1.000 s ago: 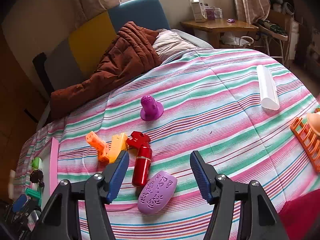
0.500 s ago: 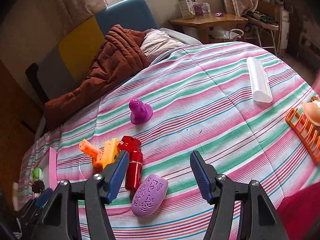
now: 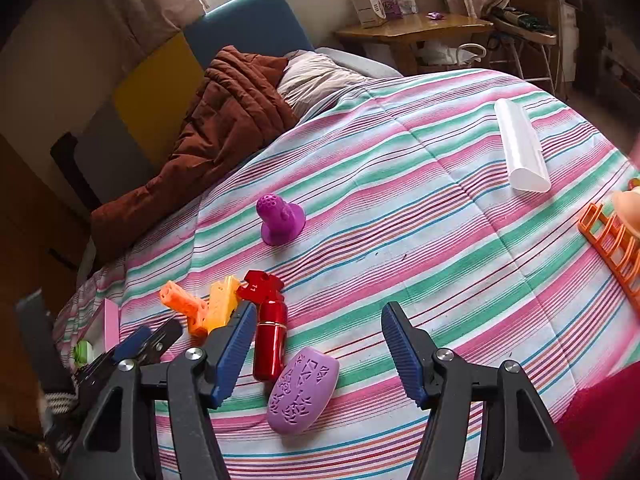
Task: Organize rigid objects
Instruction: 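Move the left tool over to the orange stacked blocks, then grasp the orange stacked blocks with the left tool and lift, then hold the orange blocks raised in the left tool while the right tool grasps the purple suction-cup toy, then carry the orange blocks to the tray with the left tool while the right tool holds the purple toy, then lower the orange blocks into the tray and open the left tool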
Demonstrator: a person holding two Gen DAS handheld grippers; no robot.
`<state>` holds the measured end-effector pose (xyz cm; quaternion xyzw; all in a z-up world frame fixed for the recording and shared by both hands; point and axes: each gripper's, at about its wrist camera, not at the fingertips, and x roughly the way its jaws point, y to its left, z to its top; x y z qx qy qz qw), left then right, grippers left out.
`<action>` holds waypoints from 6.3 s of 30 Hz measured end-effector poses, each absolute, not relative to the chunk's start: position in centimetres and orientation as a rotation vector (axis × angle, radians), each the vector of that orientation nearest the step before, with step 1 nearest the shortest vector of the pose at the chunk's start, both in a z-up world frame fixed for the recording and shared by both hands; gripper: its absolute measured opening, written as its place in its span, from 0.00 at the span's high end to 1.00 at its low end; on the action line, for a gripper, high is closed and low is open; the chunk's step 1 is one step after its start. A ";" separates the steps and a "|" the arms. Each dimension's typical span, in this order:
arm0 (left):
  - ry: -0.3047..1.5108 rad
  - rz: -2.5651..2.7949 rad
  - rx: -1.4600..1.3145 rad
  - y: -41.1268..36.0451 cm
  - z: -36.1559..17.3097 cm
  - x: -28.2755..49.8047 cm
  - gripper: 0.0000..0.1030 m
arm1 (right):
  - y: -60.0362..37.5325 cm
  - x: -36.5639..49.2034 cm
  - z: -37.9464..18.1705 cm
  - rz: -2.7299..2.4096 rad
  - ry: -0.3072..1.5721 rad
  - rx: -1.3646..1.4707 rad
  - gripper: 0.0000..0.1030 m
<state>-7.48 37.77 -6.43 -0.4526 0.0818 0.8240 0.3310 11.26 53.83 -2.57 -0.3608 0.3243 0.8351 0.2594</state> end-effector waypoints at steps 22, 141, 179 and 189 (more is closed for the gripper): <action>0.202 2.136 -1.219 32.9 -8.7 -5.6 0.81 | 53.2 10.6 -3.1 2.264 0.823 -1.026 0.36; 0.057 2.431 -1.135 14.7 -0.7 -3.4 0.82 | 39.4 5.0 -8.1 2.606 0.204 -1.461 0.69; 0.093 2.519 -1.206 16.0 -1.1 -14.0 0.65 | 39.5 4.8 -8.2 2.598 0.226 -1.461 0.69; 0.216 2.568 -1.090 15.3 0.1 -5.8 0.65 | 39.3 4.7 -8.1 2.592 0.191 -1.454 0.69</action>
